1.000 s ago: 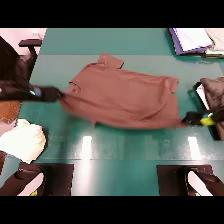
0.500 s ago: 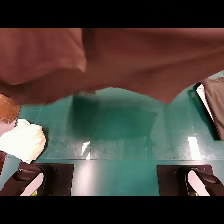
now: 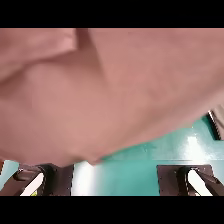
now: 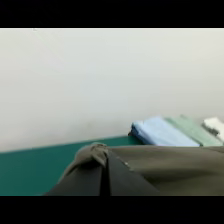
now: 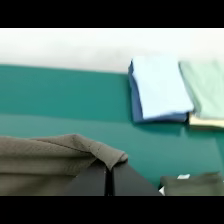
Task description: Fold the shirts.
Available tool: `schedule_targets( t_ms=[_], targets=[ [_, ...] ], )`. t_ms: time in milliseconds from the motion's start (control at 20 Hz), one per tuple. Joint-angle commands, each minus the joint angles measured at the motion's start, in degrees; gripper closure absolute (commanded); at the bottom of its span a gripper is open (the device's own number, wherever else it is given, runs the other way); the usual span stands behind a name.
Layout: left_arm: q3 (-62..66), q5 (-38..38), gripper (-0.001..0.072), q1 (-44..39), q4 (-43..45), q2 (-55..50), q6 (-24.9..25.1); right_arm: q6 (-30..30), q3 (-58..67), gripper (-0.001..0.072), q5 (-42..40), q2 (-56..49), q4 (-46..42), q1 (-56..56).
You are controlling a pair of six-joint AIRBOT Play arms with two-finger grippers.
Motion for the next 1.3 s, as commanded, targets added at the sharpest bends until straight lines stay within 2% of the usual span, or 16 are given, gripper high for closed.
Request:
schedule_targets(
  t_ms=[0, 200, 350, 500, 650, 800, 850, 950, 1050, 1100, 1250],
  targets=[
    [-11.0, -6.8, 0.0687, 0.0, 3.9, -5.0, -1.5, 0.9, -7.1, 0.0694, 3.2, -4.0, -0.5, 3.0],
    [-21.7, -7.8, 0.0687, 0.0, 3.9, -17.6, -1.0, 4.1, -16.4, 0.0694, 5.2, -16.9, -4.8, 11.9],
    [-23.2, -6.7, 0.0686, 0.0, 3.8, -29.6, 1.4, 5.0, -19.8, 0.0694, 5.3, -29.7, -8.3, 14.9],
    [-23.2, 1.9, 0.0687, 0.0, 3.8, -39.5, 4.6, 4.9, -17.0, 0.0694, 1.8, -41.2, -7.8, 14.9],
    [-23.1, 12.2, 0.0688, 0.1, 3.9, -44.9, 5.1, 4.7, -8.8, 0.0693, -3.7, -49.9, -7.8, 14.9],
    [-22.9, 16.5, 0.0687, 1.0, 3.6, -46.7, 5.6, 4.7, -1.3, 0.0693, -5.0, -54.7, -7.4, 14.9],
    [-22.9, 15.6, 0.0687, 1.6, 3.7, -46.7, 5.6, 4.7, 0.0, 0.0693, -4.7, -55.0, -7.5, 14.9],
    [-22.9, 8.7, 0.0687, 2.6, 3.6, -46.6, 6.6, 2.6, -0.2, 0.0693, -3.5, -54.1, -7.7, 14.9],
    [-24.1, -0.3, 0.0687, 2.5, 3.8, -46.6, 11.8, 2.5, -4.2, 0.0693, -2.1, -51.8, -8.1, 14.9],
    [-25.6, -2.4, 0.0687, 2.5, 3.6, -46.6, 13.2, 2.6, -7.0, 0.0694, -2.1, -50.6, -8.1, 14.9],
    [-32.2, -1.8, 0.0687, 2.5, 1.5, -46.6, 14.0, 2.6, -17.8, 0.0693, -4.8, -47.1, -7.9, 15.5]
  ],
)
